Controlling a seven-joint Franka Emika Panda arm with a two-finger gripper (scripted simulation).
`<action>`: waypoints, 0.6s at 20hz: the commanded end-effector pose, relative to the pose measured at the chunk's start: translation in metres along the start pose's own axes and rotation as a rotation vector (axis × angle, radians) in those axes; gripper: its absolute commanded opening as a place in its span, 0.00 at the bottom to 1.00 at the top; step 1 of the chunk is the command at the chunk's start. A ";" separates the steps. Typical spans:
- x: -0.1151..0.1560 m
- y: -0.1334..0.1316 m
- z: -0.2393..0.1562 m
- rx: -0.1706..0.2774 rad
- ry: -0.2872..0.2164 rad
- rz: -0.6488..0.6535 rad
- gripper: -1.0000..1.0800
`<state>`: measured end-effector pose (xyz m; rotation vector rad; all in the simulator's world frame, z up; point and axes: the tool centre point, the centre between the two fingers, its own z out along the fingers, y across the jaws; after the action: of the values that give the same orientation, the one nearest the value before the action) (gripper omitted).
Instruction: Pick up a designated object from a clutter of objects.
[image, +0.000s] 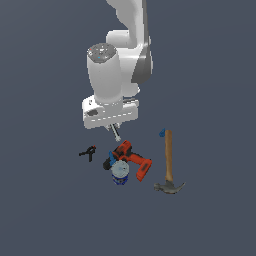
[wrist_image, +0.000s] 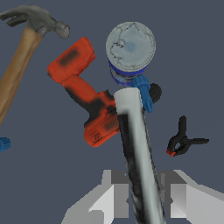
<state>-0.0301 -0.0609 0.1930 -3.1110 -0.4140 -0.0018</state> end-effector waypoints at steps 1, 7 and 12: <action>0.003 0.020 -0.023 0.001 0.000 0.000 0.00; 0.011 0.067 -0.074 0.000 -0.001 0.000 0.00; 0.018 0.101 -0.110 -0.002 -0.001 0.000 0.00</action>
<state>0.0089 -0.1448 0.2921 -3.1129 -0.4124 -0.0019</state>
